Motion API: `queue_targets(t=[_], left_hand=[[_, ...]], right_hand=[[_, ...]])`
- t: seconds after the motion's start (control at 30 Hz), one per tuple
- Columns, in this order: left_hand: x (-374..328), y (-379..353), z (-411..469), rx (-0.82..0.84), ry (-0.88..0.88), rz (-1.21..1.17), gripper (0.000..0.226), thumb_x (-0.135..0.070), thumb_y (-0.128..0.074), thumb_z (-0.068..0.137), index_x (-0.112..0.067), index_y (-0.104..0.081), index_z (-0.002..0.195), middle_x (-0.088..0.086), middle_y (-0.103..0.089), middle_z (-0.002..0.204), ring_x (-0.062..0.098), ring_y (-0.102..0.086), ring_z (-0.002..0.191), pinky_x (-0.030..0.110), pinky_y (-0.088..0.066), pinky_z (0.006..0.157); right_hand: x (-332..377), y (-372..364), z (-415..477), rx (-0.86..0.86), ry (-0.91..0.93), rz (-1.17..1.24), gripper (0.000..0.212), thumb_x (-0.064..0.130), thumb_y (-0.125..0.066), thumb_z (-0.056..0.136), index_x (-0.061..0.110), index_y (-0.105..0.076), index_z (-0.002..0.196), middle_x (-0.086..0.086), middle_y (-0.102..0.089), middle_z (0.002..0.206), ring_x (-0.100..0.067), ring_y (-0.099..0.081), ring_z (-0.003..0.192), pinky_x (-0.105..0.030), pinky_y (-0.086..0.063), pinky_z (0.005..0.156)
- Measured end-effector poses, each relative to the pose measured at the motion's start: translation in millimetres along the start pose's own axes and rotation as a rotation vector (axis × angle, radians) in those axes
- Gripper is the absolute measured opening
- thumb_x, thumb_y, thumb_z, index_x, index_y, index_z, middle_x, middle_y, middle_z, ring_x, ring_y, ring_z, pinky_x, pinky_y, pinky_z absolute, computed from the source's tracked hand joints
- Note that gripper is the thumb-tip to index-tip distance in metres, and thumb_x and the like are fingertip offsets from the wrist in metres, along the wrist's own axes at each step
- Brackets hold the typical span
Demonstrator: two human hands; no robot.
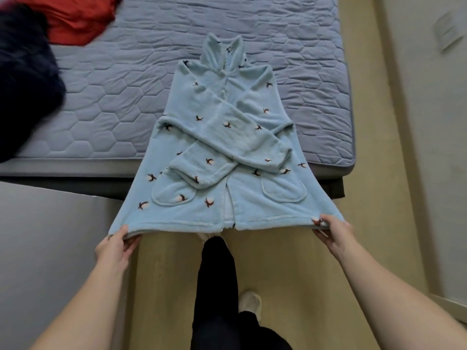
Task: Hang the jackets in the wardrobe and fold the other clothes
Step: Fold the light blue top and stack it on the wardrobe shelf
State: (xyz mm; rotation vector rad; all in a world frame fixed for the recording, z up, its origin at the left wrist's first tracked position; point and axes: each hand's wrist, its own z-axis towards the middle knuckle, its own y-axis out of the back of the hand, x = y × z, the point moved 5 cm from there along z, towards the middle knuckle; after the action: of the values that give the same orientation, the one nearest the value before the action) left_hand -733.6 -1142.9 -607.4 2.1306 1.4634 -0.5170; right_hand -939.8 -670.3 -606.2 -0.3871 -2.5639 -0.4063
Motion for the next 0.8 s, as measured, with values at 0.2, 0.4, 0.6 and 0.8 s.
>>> queue_targets(t=[0.2,0.4,0.6,0.8], left_hand=[[-51.0,-32.3,-32.6,0.063,-0.012,-0.065,0.022,-0.006,-0.054,0.094,-0.004,-0.054,0.116,0.013,-0.059,0.112,0.021,-0.063,0.081,0.034,-0.054,0.076],[-189.3,-175.9,-6.8,0.24,-0.124,-0.151,0.013,-0.013,-0.047,0.098,-0.012,-0.052,0.086,-0.001,-0.067,0.056,0.008,-0.066,0.049,0.022,-0.057,0.052],[-336.4,-363.1,55.2,0.364,-0.365,-0.135,0.011,-0.017,-0.046,0.099,-0.021,-0.051,0.09,-0.001,-0.061,0.086,0.007,-0.064,0.069,0.028,-0.054,0.062],[-285.2,-413.0,150.7,0.167,-0.404,0.499,0.057,-0.025,-0.064,0.09,-0.01,-0.039,0.139,0.012,-0.047,0.138,0.027,-0.051,0.115,0.038,-0.04,0.094]], right_hand=[[52.1,-18.2,-25.8,0.021,0.04,0.039,0.011,0.004,-0.057,0.088,0.011,-0.053,0.096,-0.01,-0.059,0.089,-0.02,-0.061,0.075,-0.036,-0.051,0.063],[200.7,-131.6,-2.9,0.023,0.183,0.231,0.011,0.007,-0.057,0.089,0.013,-0.051,0.097,-0.009,-0.056,0.089,-0.019,-0.058,0.074,-0.036,-0.054,0.063],[354.1,-287.0,52.3,0.063,0.391,0.325,0.009,0.008,-0.055,0.093,0.015,-0.05,0.097,-0.009,-0.058,0.099,-0.02,-0.062,0.085,-0.032,-0.057,0.062],[294.2,-344.0,138.4,-0.009,0.339,-0.31,0.046,0.018,-0.06,0.092,0.012,-0.041,0.134,-0.007,-0.051,0.126,-0.021,-0.05,0.097,-0.034,-0.045,0.071]])
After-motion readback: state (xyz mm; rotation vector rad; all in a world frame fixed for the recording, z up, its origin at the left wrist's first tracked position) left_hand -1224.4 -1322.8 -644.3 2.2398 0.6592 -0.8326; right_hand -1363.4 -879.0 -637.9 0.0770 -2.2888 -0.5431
